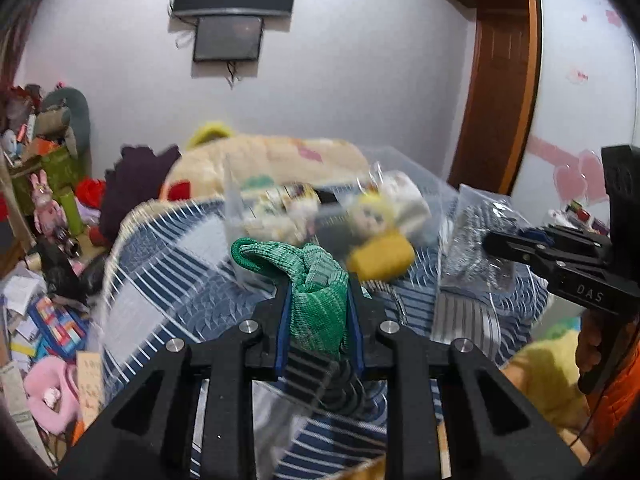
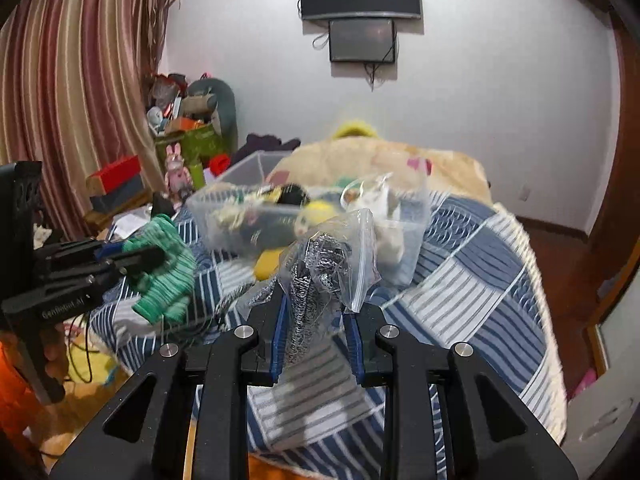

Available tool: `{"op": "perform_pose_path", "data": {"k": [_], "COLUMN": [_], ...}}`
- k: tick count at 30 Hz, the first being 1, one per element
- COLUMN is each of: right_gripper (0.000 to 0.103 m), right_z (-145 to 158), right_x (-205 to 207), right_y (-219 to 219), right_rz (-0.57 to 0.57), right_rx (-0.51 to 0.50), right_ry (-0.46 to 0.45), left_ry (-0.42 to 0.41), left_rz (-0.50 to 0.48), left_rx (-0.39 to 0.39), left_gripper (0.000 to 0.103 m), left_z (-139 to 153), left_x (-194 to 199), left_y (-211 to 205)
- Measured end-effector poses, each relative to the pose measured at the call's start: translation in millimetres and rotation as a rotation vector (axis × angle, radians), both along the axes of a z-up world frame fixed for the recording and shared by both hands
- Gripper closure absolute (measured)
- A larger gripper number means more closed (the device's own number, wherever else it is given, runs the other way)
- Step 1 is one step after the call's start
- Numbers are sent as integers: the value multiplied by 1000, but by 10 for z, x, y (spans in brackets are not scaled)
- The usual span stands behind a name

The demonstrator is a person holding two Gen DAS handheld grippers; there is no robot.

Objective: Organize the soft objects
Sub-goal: 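Grasp the clear bag of silver items with the right tool while the left tool grasps the green knit cloth, then place the clear bag and green cloth into the box and release both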

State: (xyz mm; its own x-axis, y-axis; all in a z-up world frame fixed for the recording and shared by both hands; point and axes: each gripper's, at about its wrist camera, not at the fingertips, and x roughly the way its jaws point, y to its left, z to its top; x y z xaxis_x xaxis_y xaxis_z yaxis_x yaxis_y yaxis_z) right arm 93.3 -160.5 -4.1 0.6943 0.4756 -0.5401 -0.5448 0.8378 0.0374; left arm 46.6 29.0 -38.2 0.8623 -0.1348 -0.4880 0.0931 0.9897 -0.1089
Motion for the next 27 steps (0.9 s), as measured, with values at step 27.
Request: {"op": "perform_pose_path", "data": {"k": [27], "right_gripper": [80], "right_z": [268], "right_x": [827], "right_y": [540], "right_rz": [-64], "right_rx": [6], "right_ry": [-67], "left_ry": [-83], "left_rz": [121], "left_rx": [34], "left_gripper": [79], "left_z": [364], "left_x": [923], "left_y": [166]}}
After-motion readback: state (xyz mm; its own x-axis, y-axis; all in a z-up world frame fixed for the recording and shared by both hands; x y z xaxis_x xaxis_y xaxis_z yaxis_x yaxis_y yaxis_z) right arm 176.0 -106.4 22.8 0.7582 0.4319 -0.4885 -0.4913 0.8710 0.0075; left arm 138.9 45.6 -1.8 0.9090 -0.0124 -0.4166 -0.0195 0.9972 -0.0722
